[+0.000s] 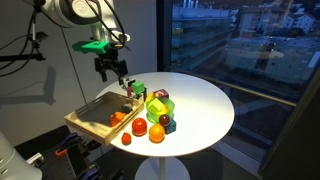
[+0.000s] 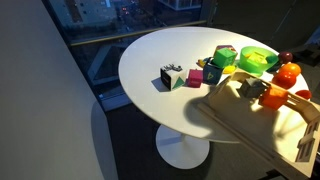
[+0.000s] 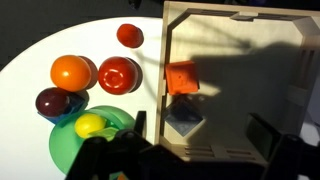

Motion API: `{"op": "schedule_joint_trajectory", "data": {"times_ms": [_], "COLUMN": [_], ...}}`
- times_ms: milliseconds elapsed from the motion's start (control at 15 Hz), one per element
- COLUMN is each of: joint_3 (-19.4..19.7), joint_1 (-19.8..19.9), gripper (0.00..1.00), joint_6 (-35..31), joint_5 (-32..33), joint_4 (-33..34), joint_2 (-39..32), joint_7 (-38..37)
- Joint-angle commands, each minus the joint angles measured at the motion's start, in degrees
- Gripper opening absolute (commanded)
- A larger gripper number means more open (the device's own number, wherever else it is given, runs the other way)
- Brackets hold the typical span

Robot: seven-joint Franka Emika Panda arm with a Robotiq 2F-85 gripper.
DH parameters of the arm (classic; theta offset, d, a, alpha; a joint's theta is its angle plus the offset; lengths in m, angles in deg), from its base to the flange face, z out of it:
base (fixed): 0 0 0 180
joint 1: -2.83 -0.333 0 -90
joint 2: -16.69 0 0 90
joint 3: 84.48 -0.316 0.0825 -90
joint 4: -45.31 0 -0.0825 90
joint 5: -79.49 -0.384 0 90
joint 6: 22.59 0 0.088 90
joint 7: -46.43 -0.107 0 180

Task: Remove the grey block from the tray

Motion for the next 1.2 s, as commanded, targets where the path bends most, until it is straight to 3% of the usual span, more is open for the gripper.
{"op": "schedule_joint_trajectory", "data": {"times_ms": [0, 533, 1133], "joint_3": [-0.24, -0.44, -3.53], "joint_1": [0.35, -0.63, -0.17], "gripper": [1.0, 1.0, 1.0], "joint_6": [-2.76, -13.83, -18.42], "joint_5": [-0.7, -1.24, 2.91], "joint_4": [0.02, 0.89, 5.71], "joint_2": [-1.69, -10.46, -22.16], "joint_7": [1.61, 8.67, 14.23]}}
